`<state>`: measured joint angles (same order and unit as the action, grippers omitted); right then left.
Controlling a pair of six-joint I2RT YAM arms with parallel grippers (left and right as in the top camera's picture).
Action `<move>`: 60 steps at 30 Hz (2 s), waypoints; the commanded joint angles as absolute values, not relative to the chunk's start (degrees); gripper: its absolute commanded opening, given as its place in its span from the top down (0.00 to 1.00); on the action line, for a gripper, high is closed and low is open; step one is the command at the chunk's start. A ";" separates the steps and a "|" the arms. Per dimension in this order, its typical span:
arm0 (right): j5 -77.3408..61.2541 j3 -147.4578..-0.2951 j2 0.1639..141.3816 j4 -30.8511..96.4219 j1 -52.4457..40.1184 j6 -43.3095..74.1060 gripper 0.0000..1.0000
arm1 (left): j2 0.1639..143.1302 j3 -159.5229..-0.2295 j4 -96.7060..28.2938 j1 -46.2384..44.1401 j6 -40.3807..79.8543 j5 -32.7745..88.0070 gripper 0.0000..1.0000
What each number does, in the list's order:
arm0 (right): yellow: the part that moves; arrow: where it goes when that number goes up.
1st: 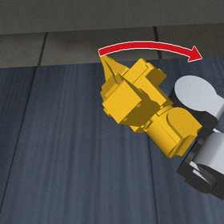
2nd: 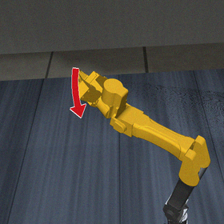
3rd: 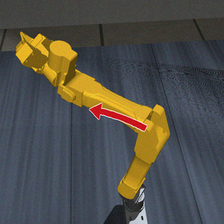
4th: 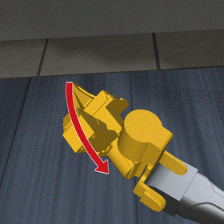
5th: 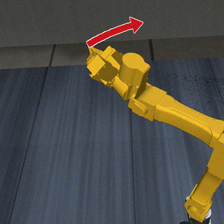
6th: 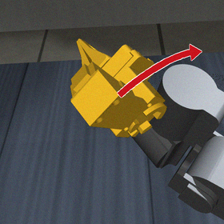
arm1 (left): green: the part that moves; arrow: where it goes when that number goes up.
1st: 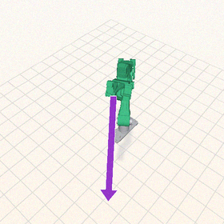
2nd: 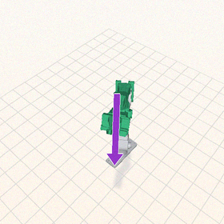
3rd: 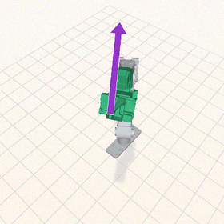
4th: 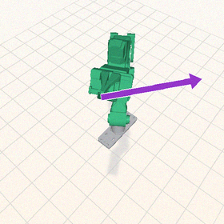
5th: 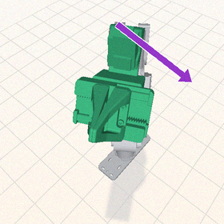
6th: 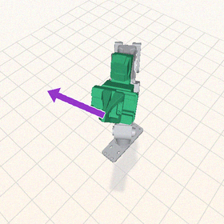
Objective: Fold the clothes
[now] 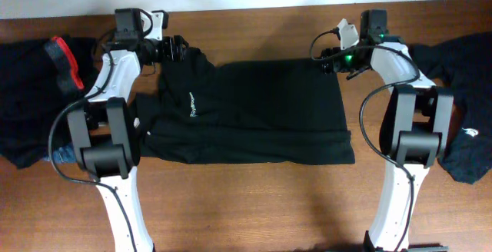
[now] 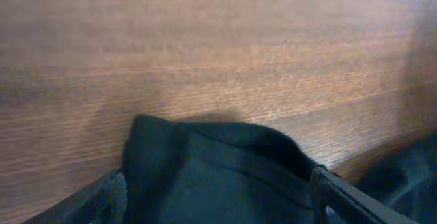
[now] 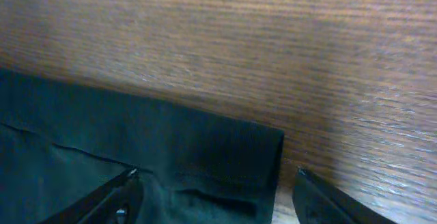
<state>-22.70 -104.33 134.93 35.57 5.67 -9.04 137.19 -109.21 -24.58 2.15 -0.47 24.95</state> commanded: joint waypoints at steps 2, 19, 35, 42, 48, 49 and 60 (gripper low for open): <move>-23.59 -104.16 136.46 34.13 5.19 -8.47 0.33 | 139.61 -110.00 -24.43 2.39 -1.56 25.69 0.15; -23.53 -104.16 136.46 31.22 5.21 -5.48 0.96 | 139.61 -110.00 -24.03 2.39 -1.56 25.71 0.15; -23.35 -104.16 136.46 32.45 5.21 -5.48 0.96 | 139.65 -110.00 -22.46 2.33 -1.56 24.75 0.13; -23.35 -104.16 136.46 32.71 5.21 -5.48 0.96 | 139.83 -109.97 -22.81 2.33 -1.54 19.66 0.14; -23.35 -104.16 136.46 32.67 5.21 -5.48 0.96 | 140.42 -109.93 -26.28 1.87 -0.86 19.73 0.20; -23.35 -104.16 136.46 32.69 5.21 -5.48 0.96 | 140.70 -109.93 -26.98 1.69 -0.89 19.70 0.23; -23.38 -104.16 136.46 33.87 5.26 -5.48 0.96 | 141.73 -112.64 -25.74 1.28 -0.89 20.82 0.78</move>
